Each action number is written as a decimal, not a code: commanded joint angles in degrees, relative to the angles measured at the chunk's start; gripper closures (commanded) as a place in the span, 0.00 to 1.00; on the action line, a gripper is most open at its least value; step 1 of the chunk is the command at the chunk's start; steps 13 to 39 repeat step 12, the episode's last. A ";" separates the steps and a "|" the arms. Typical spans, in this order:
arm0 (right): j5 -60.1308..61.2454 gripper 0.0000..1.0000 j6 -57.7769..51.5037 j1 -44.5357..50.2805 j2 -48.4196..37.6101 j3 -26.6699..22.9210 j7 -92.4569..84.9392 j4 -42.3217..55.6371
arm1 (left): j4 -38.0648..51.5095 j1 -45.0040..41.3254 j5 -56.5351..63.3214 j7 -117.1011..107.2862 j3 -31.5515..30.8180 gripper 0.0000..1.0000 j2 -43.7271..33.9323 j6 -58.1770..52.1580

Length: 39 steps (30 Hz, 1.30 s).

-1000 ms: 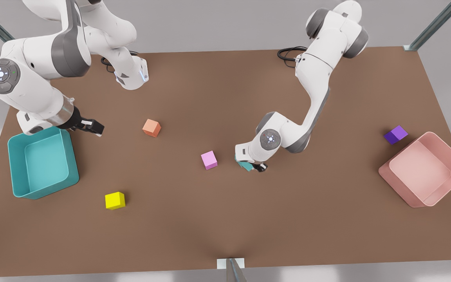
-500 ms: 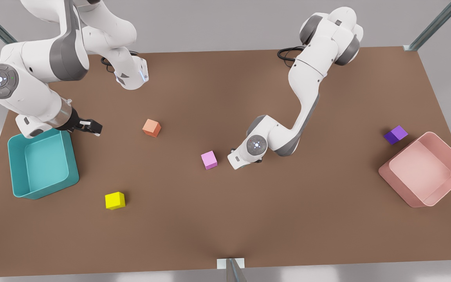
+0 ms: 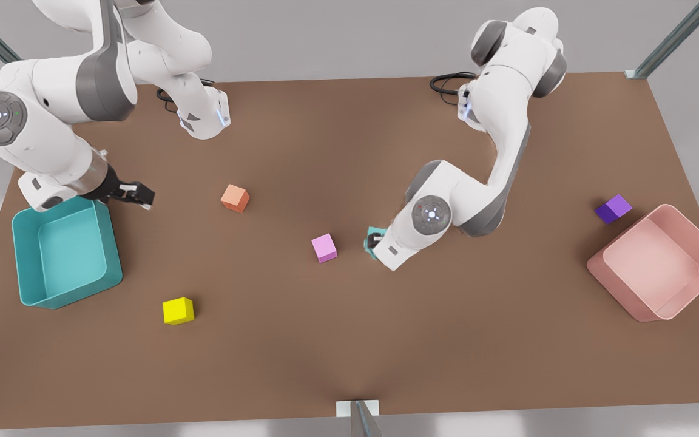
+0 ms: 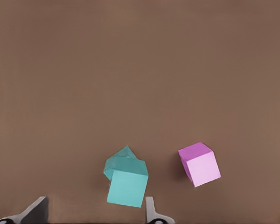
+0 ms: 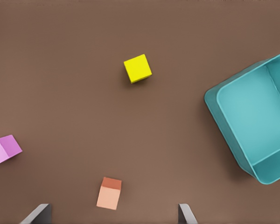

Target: Stack the two blue cubes on top of each other

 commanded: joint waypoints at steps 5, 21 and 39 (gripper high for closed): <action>-1.42 0.00 0.39 0.01 -0.46 0.29 -1.33 0.00 | -14.78 12.33 6.87 31.81 9.89 0.00 -17.53 -14.13; -1.33 0.00 0.22 0.01 -0.63 0.37 -1.42 -0.09 | -26.68 9.25 2.39 34.74 12.81 0.00 -28.89 -14.11; -1.33 0.00 0.22 0.01 -0.63 0.37 -1.42 -0.09 | -26.68 9.25 2.39 34.74 12.81 0.00 -28.89 -14.11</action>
